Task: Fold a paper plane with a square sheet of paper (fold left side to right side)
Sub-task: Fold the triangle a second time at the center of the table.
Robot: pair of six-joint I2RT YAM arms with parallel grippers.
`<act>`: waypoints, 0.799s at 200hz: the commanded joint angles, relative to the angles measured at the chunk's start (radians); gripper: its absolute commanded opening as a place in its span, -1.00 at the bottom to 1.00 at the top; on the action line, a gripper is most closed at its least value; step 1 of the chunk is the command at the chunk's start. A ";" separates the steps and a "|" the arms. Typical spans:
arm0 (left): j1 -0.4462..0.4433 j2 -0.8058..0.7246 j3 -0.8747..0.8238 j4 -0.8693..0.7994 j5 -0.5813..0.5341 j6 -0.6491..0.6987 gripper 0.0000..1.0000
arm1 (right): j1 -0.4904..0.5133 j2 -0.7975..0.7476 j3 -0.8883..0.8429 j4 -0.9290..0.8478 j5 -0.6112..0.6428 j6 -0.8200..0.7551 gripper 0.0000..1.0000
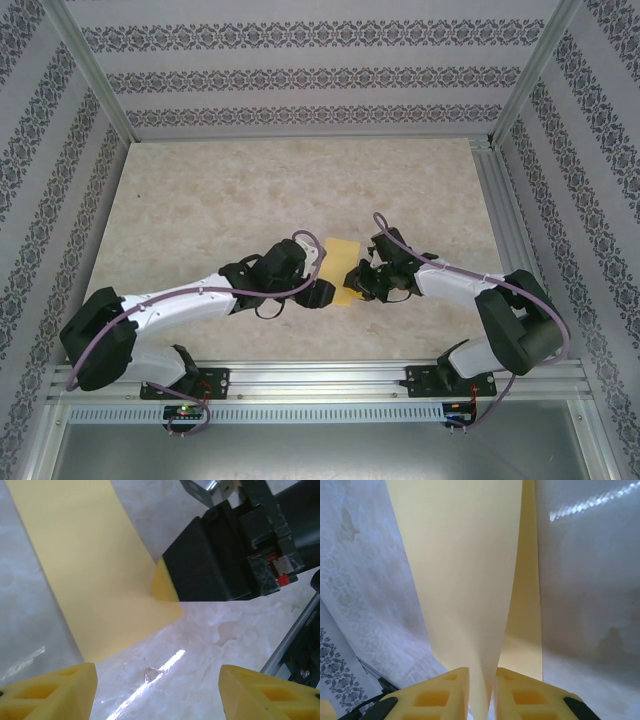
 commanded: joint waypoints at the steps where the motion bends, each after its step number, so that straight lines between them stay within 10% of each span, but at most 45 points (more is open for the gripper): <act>1: -0.029 0.051 0.015 0.106 0.036 0.074 0.34 | -0.017 0.021 0.035 -0.011 -0.009 -0.017 -0.57; 160: -0.111 0.186 0.115 0.110 -0.107 0.204 0.39 | -0.108 0.121 0.170 -0.023 -0.059 -0.033 -0.44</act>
